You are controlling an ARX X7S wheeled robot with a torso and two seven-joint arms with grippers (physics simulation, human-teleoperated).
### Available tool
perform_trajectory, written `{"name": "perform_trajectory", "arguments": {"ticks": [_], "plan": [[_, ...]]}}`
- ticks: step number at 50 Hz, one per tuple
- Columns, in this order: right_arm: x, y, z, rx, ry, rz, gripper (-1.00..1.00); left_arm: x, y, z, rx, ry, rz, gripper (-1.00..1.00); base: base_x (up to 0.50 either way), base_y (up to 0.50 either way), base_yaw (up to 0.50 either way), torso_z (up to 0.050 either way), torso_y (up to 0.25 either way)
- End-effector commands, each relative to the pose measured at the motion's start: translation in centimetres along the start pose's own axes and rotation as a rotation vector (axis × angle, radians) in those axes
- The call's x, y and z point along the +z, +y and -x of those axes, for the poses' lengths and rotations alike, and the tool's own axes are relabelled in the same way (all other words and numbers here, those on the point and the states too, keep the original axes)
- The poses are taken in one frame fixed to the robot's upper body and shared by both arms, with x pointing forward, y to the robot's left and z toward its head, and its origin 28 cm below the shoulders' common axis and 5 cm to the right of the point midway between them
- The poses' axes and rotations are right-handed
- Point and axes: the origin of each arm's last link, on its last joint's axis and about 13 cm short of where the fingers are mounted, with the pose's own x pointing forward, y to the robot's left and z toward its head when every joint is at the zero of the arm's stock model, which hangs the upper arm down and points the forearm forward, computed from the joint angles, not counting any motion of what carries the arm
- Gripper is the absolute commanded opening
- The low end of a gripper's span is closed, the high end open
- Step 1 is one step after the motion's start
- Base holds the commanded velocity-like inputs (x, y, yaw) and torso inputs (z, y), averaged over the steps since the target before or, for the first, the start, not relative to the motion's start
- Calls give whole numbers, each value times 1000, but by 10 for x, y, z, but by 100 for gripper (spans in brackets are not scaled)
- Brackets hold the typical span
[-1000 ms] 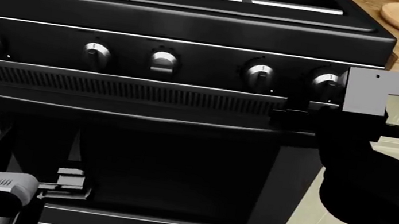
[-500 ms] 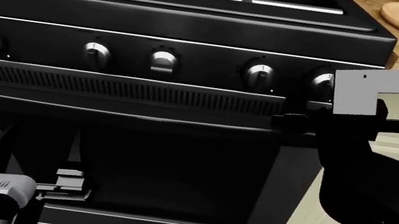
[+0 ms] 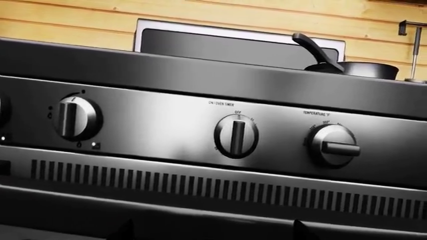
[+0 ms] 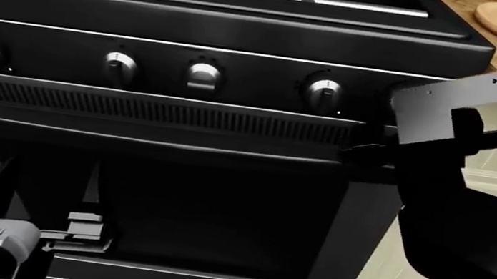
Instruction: Frozen meat rests on a plate on the counter. Retrieve the meat and place it in a pot on a burner. Then turn the burner on.
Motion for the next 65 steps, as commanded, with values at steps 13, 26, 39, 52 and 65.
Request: {"name": "perform_trajectory", "arguments": {"ticks": [13,26,39,52,65], "plan": [[9,-8,3,-90,-127,259,-100,3,-1,2,-7,-6,13,100,-5,1,0,0,6],[10,-9,5,-118,-182,387,-100,4,-1,2,-6,-6,14,100,-3,0,-1,1,5],[16,-14,18,-102,-166,330,100,4,-1,2,-6,-6,17,100,-2,0,-1,0,2],[49,-42,113,-73,-259,254,100,6,-3,4,-15,-10,19,100,0,0,0,0,0],[59,-54,145,-85,-286,214,100,10,-5,5,-26,-21,23,100,0,0,0,0,0]]}}
